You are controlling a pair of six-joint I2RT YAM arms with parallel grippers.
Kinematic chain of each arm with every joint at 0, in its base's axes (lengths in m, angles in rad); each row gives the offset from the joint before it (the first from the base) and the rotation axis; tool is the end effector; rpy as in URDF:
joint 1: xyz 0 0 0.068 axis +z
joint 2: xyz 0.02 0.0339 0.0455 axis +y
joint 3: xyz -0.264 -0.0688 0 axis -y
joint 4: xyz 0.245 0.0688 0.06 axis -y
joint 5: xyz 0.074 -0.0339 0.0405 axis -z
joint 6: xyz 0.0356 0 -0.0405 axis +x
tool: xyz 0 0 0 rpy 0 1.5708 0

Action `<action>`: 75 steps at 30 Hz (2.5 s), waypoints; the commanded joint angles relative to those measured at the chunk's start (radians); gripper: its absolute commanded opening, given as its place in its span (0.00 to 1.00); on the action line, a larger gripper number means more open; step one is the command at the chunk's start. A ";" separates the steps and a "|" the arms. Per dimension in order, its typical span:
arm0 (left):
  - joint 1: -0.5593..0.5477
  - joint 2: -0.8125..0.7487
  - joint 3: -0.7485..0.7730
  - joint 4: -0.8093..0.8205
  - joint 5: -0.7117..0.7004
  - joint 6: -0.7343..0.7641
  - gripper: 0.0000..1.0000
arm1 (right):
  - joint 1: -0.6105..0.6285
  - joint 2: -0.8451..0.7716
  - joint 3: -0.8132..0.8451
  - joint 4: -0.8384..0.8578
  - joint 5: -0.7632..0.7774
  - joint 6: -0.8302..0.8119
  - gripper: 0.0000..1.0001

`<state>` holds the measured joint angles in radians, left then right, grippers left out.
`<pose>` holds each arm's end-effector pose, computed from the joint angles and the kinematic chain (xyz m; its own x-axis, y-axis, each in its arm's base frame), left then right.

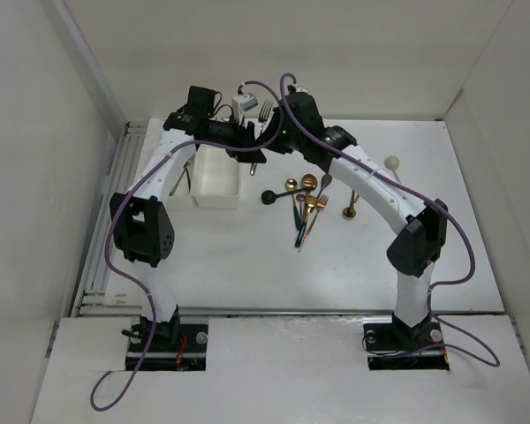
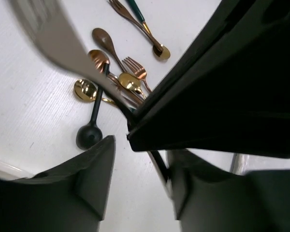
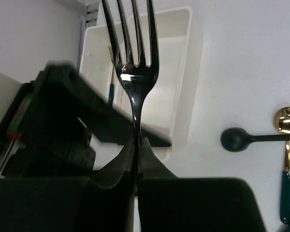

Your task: Sort the eating utensils into containers

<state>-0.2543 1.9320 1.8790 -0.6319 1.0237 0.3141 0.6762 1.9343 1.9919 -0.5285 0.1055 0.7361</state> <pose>0.4112 -0.1383 0.3489 -0.3441 0.2555 -0.9035 0.9225 0.2714 -0.2745 0.3553 0.2803 0.3846 -0.6310 0.3498 -0.6925 -0.1694 0.8090 0.5629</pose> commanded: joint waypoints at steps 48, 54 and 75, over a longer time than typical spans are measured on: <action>0.227 0.113 -0.181 0.084 -1.053 -0.084 0.46 | -0.751 0.293 0.076 -0.274 -0.090 -0.622 1.00; 0.227 0.085 -0.147 0.054 -1.053 -0.084 0.51 | -0.773 0.264 0.120 -0.229 0.071 -0.699 1.00; 0.227 0.094 -0.072 -0.006 -1.071 -0.056 0.51 | -0.803 0.578 0.324 -0.334 0.065 -0.702 0.72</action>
<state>-0.0261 2.0872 1.7664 -0.6113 -0.0357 0.2440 -0.1360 2.5141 2.3081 -0.8440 0.1658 0.0383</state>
